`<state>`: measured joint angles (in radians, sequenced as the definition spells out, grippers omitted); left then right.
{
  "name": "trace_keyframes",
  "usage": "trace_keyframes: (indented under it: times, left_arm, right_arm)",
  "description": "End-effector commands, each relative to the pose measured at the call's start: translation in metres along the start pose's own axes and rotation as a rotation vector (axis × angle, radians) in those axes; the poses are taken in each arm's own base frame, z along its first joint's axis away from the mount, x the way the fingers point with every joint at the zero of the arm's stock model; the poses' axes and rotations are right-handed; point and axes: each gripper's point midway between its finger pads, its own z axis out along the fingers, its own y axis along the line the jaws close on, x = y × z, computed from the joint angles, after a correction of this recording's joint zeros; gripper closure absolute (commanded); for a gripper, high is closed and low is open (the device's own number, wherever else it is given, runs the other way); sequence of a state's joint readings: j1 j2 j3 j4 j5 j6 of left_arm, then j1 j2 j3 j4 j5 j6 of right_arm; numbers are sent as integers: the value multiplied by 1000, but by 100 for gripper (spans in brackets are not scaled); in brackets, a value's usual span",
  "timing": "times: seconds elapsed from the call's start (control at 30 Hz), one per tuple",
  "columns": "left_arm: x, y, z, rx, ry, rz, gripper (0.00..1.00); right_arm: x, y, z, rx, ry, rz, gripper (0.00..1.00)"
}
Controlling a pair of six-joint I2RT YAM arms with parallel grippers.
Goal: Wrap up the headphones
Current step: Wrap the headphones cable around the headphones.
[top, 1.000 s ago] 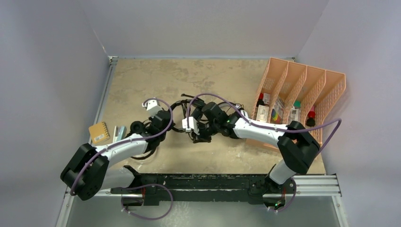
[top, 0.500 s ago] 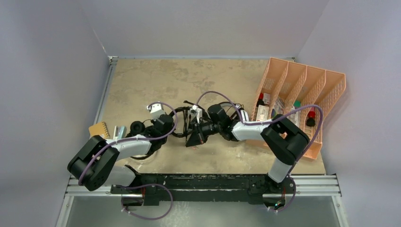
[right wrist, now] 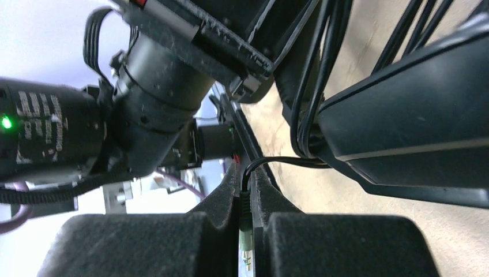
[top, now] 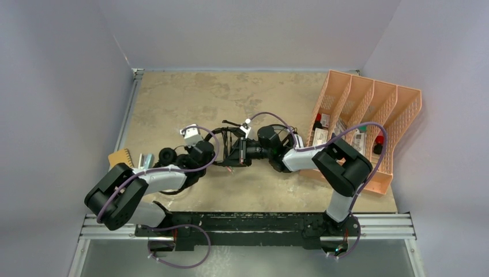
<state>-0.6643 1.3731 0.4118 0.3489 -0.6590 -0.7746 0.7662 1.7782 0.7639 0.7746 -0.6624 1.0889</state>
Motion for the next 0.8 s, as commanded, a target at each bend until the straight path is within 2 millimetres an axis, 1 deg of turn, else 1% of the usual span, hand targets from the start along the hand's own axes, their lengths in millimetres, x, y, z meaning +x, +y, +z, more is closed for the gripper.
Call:
trace_keyframes:
  times: [0.0,0.23,0.33,0.37,0.43,0.57,0.77]
  left_arm:
    - [-12,-16,-3,34,-56,-58,100]
    - [-8,-22,-5,49,-46,-59,100]
    - [-7,-23,-6,53,-44,-54,100]
    - [-7,-23,-6,52,-44,-54,100]
    - [-6,-23,-5,52,-41,-53,100]
    - [-3,-24,-5,55,-32,-52,100]
    - [0,-25,-6,61,-23,-53,100]
  right_arm:
    - [-51,30,6,-63,-228,-4,100]
    - [-80,21,13,-20,-350,47,98]
    - [-77,16,15,0,-334,67,95]
    - [-78,15,15,6,-337,67,92]
    - [-80,12,15,27,-340,69,82]
    - [-83,12,16,27,-340,62,79]
    - [-90,4,16,82,-345,59,74]
